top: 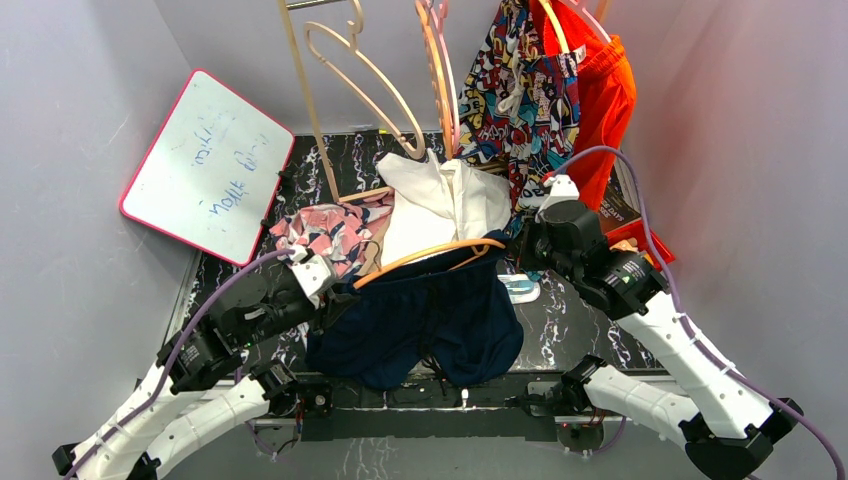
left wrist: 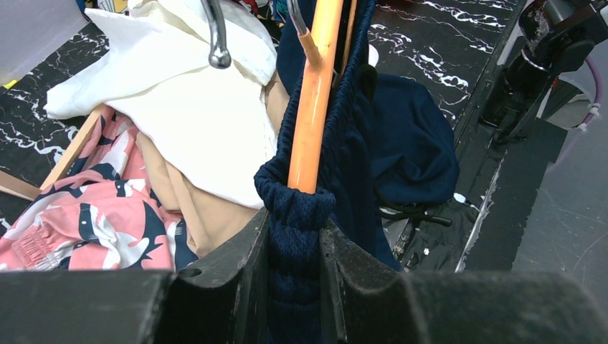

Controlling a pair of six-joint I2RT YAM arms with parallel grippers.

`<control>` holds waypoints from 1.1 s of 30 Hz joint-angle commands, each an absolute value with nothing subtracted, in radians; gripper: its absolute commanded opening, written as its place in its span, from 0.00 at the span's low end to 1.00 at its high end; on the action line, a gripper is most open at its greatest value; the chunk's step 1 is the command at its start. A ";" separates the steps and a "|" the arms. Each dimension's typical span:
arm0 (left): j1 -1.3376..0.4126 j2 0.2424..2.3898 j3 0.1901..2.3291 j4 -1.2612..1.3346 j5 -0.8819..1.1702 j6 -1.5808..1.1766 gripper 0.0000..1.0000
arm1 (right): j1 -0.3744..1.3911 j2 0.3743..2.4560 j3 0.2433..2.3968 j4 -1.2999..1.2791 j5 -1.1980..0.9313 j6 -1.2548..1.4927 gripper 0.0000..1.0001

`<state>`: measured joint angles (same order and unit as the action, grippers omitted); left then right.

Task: Place the shorts on the hanger
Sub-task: Hang the shorts on the hanger.

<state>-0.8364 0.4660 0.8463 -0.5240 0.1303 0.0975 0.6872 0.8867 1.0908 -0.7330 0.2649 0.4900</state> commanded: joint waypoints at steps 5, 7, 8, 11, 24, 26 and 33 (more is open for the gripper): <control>-0.834 0.486 0.908 -0.564 0.057 0.151 0.00 | 0.660 0.909 1.192 -0.767 0.323 0.473 0.00; -0.834 0.489 0.913 -0.564 0.055 0.161 0.00 | 0.660 0.924 1.213 -0.784 0.306 0.472 0.00; -0.834 0.493 0.915 -0.564 0.056 0.168 0.00 | 0.660 0.931 1.225 -0.790 0.301 0.474 0.00; -0.834 0.506 0.922 -0.563 0.069 0.178 0.00 | 0.660 0.940 1.248 -0.795 0.281 0.471 0.00; -0.834 0.535 0.874 -0.366 0.353 0.040 0.00 | 0.661 1.041 1.229 -0.758 0.309 0.442 0.00; -0.834 0.543 0.864 -0.338 0.372 0.018 0.00 | 0.661 1.056 1.228 -0.748 0.312 0.436 0.00; -0.834 0.576 0.803 -0.203 0.431 -0.048 0.00 | 0.660 1.112 1.235 -0.699 0.287 0.428 0.00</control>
